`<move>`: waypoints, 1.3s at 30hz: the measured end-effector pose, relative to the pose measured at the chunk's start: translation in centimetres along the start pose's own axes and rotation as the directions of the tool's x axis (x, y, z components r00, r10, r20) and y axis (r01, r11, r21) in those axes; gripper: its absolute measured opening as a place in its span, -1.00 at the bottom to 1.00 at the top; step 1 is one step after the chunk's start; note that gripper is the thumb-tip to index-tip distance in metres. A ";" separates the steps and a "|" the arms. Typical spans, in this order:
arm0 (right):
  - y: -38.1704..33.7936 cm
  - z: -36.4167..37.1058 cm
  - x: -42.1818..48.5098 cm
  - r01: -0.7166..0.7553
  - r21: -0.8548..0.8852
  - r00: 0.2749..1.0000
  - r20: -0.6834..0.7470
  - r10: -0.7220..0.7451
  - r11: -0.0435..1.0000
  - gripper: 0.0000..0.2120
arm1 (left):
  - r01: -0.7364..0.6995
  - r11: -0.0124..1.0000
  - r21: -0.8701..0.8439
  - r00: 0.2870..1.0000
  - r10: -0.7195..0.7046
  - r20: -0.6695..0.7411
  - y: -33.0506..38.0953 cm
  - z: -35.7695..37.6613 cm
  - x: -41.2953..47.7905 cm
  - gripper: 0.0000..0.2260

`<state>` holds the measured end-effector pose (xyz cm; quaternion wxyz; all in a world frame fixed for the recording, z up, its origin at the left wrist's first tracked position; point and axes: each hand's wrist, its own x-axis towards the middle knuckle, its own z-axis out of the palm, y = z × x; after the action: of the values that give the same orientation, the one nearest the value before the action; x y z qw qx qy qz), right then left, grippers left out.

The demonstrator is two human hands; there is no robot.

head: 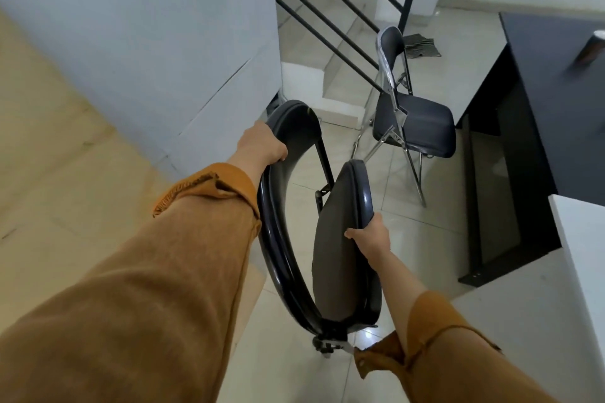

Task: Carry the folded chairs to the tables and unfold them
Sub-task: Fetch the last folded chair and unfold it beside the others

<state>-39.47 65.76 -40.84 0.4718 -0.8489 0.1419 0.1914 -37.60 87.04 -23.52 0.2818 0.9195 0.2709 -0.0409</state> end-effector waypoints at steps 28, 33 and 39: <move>7.0 -4.7 -6.5 0.082 0.020 0.985 0.150 -0.084 0.996 -0.11 | -0.129 0.902 -0.413 0.941 -0.020 -0.337 1.1 5.1 -13.3 -0.43; 10.3 -5.6 -7.8 0.098 0.016 0.991 0.087 -0.099 0.995 -0.20 | -0.189 0.821 -0.538 0.938 -0.012 -0.348 2.0 8.9 -18.4 -0.32; 11.0 -7.0 -7.3 0.072 0.077 0.989 0.122 -0.081 0.994 -0.27 | -0.324 0.704 -0.633 0.868 -0.045 -0.494 3.3 16.6 -24.3 -0.25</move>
<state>-49.18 54.56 -42.33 0.5171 -0.8225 0.0861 0.2207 -55.25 64.27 -30.26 0.5345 0.7434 0.2533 0.3124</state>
